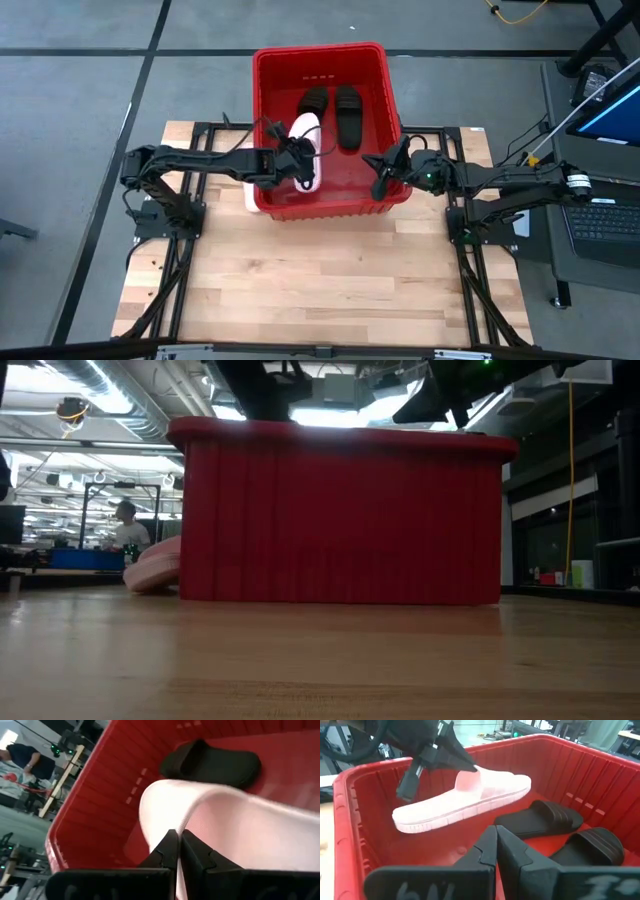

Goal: Pick and place slides into bin
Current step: Put the bottom pink slide in the red bin

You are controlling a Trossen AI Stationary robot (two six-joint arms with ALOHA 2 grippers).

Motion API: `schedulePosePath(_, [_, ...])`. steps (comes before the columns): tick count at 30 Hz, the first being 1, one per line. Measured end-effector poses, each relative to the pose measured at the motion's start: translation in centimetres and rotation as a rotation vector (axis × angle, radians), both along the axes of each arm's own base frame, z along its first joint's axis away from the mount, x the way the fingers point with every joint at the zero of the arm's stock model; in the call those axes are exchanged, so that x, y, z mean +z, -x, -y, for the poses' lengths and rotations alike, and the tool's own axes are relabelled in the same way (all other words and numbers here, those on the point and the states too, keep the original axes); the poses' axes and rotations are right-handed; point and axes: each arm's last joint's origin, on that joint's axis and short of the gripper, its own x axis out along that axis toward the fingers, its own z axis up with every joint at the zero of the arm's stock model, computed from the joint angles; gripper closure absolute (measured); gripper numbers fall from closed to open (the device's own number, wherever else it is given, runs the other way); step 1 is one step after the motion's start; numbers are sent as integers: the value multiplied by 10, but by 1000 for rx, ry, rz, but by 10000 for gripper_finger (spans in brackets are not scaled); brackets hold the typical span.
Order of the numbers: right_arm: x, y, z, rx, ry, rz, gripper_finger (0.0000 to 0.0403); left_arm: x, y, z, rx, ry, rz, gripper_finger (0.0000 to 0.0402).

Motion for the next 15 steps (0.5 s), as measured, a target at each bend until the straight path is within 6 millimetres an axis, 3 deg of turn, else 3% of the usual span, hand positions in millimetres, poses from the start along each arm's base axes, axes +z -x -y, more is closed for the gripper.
schedulePosePath(8, [-3,1,0,1,2,-35,392,-43,-21,0,-9,28,-130,399])
schedulePosePath(15, [-5,1,0,1,0,-53,392,-64,-29,2,-53,85,-189,399])
